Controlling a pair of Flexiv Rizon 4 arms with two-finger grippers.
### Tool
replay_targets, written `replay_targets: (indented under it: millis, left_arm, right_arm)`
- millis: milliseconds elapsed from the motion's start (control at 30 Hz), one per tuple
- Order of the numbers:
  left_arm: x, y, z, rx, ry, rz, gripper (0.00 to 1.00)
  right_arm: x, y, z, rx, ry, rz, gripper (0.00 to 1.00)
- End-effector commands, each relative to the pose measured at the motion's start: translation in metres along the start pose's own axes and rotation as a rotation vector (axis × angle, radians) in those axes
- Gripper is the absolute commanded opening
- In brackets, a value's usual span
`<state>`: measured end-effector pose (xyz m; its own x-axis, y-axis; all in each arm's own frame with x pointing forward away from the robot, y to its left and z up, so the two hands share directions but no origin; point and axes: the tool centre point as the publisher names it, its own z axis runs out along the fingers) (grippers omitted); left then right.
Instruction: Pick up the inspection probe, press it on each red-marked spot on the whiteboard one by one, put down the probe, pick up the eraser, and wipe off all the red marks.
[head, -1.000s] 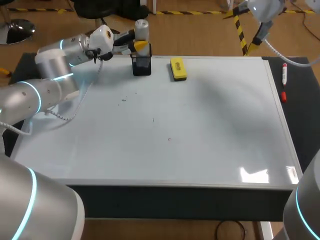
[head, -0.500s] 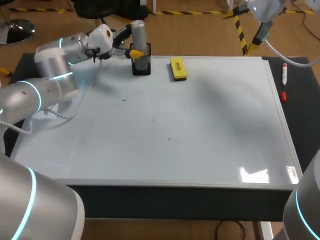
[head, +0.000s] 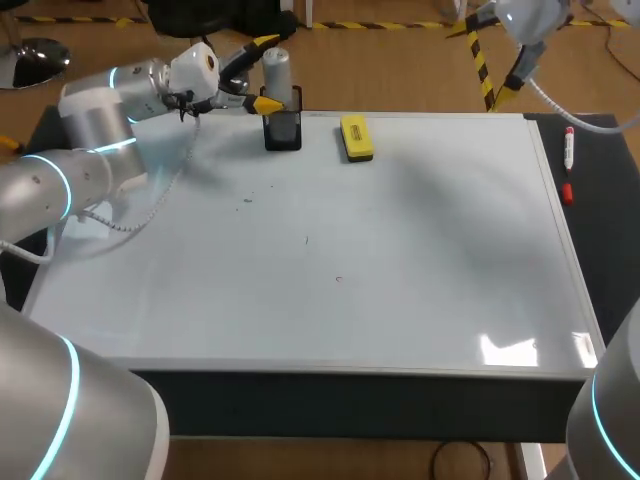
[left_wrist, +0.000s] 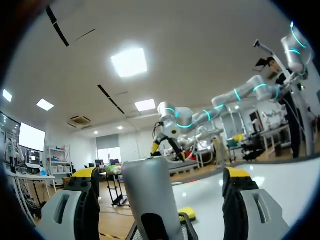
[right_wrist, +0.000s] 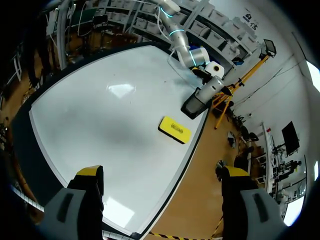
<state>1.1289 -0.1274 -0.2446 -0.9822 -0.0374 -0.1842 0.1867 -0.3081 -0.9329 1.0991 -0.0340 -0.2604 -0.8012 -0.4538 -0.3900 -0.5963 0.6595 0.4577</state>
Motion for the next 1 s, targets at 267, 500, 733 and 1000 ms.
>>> replay_targets:
  millis: [267,500,733,1000]
  left_arm:
    - [0.016,-0.034,-0.019,-0.195,-0.127,0.047,1.0]
    - [0.021,-0.043,-0.039,-0.304,-0.169,0.116,1.0]
    - [0.022,-0.049,-0.061,-0.406,-0.236,0.162,1.0]
    - [0.022,-0.059,-0.08,-0.502,-0.318,0.213,1.0]
  right_arm:
    - [0.0,0.0,-0.001,0.002,0.004,-0.001,1.0]
    - [0.0,0.0,-0.001,0.002,0.004,-0.001,1.0]
    - [0.0,0.0,-0.001,0.002,0.004,-0.001,1.0]
    - [0.0,0.0,-0.001,0.002,0.004,-0.001,1.0]
